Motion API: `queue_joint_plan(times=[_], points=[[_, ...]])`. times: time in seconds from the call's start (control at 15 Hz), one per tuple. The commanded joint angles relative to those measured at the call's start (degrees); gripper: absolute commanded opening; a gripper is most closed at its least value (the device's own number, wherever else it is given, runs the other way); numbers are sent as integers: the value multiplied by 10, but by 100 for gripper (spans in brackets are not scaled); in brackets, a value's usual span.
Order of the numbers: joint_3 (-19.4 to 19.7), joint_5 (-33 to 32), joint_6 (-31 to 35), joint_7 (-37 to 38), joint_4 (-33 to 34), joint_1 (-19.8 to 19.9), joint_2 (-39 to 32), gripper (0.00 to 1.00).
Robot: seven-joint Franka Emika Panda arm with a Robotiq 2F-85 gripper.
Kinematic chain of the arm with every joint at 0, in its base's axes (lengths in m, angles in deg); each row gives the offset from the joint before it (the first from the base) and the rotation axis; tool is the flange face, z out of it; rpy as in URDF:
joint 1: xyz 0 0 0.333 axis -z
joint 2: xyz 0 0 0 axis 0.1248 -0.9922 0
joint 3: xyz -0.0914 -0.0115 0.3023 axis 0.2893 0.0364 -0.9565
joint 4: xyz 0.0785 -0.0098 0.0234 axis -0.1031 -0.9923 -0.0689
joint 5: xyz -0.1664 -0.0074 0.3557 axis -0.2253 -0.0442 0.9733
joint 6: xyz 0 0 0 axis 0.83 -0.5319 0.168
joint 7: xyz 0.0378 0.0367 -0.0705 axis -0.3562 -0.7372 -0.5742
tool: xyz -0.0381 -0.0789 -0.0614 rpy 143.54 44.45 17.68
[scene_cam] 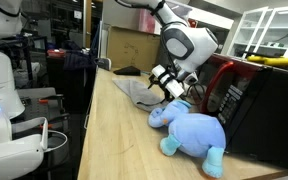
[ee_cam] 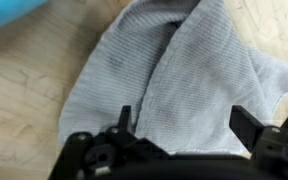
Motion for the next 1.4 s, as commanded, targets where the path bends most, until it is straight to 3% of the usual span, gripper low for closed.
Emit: queue_joint_plan(times=[0.0, 0.53, 1.0, 1.33], points=[[9, 13, 17, -3, -56, -13, 38, 100], [2, 57, 81, 10, -95, -38, 31, 100], [0, 117, 91, 26, -65, -55, 21, 100], [14, 112, 88, 36, -34, -55, 7, 100]])
